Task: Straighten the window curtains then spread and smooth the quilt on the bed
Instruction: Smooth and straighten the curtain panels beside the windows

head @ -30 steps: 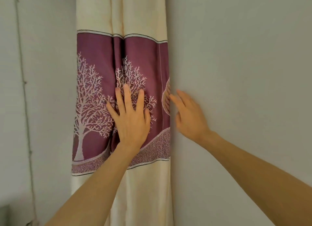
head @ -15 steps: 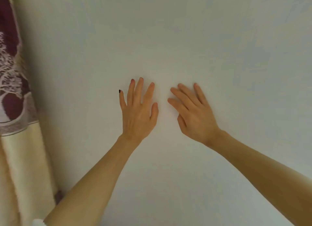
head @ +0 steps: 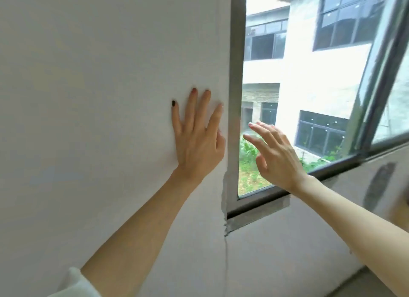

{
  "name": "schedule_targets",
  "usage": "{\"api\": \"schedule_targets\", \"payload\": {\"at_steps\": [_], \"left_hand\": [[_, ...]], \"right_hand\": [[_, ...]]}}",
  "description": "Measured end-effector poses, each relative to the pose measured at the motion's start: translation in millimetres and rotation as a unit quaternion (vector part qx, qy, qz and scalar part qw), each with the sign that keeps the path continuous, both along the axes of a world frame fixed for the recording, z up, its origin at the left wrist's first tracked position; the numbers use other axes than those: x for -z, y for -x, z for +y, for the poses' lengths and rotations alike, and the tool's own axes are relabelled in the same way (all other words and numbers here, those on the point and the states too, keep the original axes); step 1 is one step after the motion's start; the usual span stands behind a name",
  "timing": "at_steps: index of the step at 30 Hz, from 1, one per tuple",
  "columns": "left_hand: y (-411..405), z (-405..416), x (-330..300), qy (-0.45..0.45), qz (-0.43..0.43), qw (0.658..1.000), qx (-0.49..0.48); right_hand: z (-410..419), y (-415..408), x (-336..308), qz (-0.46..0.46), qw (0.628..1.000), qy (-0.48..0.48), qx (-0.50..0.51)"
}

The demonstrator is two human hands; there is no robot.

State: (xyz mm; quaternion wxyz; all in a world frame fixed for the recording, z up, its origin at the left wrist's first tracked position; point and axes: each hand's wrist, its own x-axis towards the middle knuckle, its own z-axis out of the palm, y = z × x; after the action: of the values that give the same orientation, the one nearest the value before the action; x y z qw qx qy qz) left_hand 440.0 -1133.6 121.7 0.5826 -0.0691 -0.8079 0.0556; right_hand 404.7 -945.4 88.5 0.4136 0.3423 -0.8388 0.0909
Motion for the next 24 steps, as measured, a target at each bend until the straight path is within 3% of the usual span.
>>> {"api": "schedule_targets", "payload": {"at_steps": [5,11,18,24], "left_hand": [[55,91,12,0.01,-0.059,0.983,0.174],[103,176,17,0.002,-0.159,0.927,0.34],[159,265,47,-0.013,-0.258,0.882,0.393],[199,355,67,-0.007,-0.3,0.843,0.446]], "right_hand": [[93,15,14,-0.077,0.983,0.047,0.158],[175,24,18,-0.142,0.931,0.095,0.324],[240,18,32,-0.248,0.862,0.147,0.416],[317,32,31,-0.249,0.826,0.168,0.478]]}}
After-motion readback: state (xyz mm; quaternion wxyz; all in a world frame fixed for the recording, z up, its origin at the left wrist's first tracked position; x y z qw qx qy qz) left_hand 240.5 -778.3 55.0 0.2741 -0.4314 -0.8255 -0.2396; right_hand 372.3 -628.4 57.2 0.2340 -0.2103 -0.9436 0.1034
